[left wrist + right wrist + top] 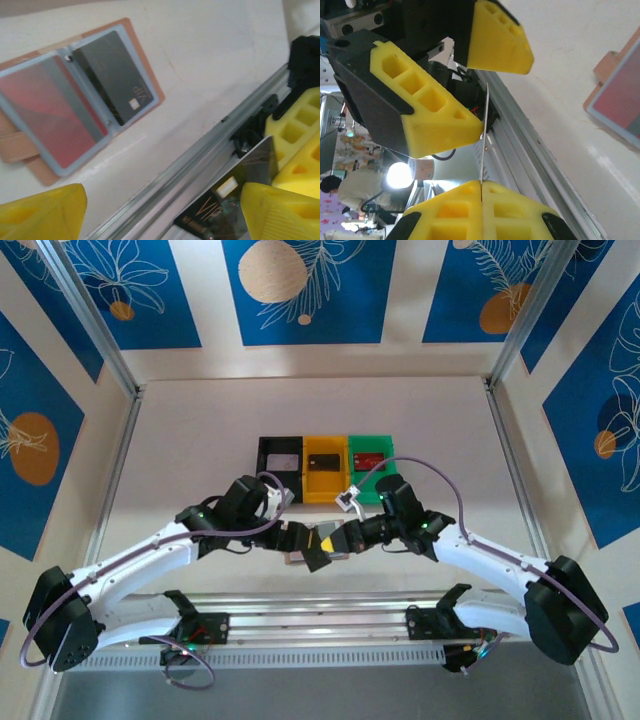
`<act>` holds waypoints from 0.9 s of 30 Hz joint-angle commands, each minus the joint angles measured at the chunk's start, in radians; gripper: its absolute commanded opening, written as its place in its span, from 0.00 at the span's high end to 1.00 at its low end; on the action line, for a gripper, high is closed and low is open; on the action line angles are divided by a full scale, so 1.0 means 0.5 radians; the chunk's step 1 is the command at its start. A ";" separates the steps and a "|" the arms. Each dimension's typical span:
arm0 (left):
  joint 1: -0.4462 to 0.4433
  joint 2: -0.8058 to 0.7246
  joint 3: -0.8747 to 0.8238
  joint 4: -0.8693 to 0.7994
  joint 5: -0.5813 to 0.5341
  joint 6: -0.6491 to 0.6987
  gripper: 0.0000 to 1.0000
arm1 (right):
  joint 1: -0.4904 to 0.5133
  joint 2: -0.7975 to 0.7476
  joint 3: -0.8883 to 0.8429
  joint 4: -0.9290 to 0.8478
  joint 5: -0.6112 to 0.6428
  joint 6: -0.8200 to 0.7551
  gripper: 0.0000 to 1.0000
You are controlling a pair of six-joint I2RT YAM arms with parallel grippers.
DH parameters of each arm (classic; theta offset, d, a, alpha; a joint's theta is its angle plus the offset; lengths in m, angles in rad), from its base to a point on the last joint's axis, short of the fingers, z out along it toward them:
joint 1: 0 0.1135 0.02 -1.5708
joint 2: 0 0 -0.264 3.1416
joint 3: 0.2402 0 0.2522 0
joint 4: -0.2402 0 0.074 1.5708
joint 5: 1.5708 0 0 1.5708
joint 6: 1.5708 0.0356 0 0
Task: Take the credit cards out of the card holder
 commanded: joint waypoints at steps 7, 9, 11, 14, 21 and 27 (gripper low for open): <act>0.014 -0.085 -0.126 0.417 0.336 -0.161 0.44 | 0.071 0.075 0.042 0.033 -0.127 -0.062 1.00; 0.017 -0.099 -0.149 0.450 0.355 -0.178 0.52 | 0.071 0.077 0.045 0.036 -0.121 -0.062 1.00; 0.014 -0.112 -0.164 0.454 0.359 -0.179 0.58 | 0.071 0.078 0.051 0.037 -0.122 -0.062 1.00; 0.016 -0.124 -0.184 0.485 0.387 -0.192 0.66 | 0.063 0.083 0.051 0.038 -0.115 -0.062 1.00; 0.014 -0.140 -0.193 0.478 0.406 -0.179 0.83 | 0.061 0.105 0.058 0.056 -0.121 -0.050 1.00; 0.016 -0.148 -0.198 0.490 0.392 -0.192 0.97 | 0.051 0.118 0.083 0.009 -0.068 -0.045 1.00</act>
